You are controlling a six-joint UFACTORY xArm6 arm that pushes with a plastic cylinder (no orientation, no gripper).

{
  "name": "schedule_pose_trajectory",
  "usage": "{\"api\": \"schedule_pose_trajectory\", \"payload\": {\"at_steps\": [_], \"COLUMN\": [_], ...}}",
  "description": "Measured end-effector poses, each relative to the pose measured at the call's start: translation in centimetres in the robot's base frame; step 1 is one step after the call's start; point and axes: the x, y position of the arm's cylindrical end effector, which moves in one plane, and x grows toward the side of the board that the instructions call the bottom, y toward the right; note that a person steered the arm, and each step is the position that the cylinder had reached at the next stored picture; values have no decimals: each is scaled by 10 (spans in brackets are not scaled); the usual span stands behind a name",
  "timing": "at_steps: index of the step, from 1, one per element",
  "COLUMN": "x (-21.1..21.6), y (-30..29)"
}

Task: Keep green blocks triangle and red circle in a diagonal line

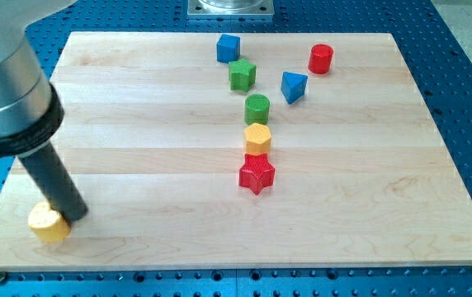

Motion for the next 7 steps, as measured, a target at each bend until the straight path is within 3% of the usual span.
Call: {"api": "schedule_pose_trajectory", "payload": {"at_steps": [1, 2, 3, 4, 5, 7], "x": [-5, 31, 20, -63, -145, -184], "y": [50, 132, 196, 260, 265, 280]}}
